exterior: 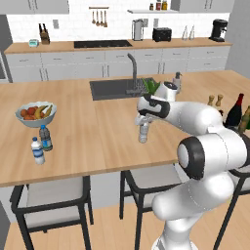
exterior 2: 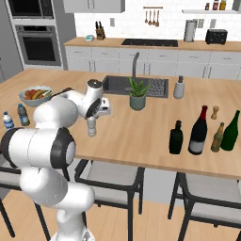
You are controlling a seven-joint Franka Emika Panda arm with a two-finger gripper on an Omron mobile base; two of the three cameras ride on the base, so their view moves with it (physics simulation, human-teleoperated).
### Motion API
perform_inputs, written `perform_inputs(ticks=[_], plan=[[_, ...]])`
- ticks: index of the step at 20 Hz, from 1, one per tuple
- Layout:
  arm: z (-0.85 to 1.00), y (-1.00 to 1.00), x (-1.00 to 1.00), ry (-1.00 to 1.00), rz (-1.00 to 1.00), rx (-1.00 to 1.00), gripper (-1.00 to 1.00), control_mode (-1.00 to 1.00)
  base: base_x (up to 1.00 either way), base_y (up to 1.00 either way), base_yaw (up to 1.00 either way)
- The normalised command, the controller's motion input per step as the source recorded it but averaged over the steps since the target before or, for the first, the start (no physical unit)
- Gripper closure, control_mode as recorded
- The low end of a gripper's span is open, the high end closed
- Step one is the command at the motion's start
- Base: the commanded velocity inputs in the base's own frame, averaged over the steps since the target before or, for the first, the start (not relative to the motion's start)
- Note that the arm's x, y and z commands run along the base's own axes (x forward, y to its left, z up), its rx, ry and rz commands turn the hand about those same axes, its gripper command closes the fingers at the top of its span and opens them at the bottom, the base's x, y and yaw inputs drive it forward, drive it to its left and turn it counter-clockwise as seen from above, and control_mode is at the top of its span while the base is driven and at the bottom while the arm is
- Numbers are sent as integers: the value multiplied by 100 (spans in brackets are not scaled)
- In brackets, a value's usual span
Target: Move the plastic bottles in the middle to the plastics group, and the glass bottles in the middle to the glass group.
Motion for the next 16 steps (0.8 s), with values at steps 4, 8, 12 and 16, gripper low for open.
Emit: perform_inputs(ticks=[4, 8, 12, 16], plan=[[8, 100, 0, 0, 50, -3, 100, -100, 0, 0, 0], [5, 100, 0, 0, 49, -2, 100, -100, 0, 0, 0], [2, 100, 0, -1, 52, 0, 100, -100, 0, 0, 0], [6, 100, 0, -4, 54, 0, 100, -100, 0, 0, 0]])
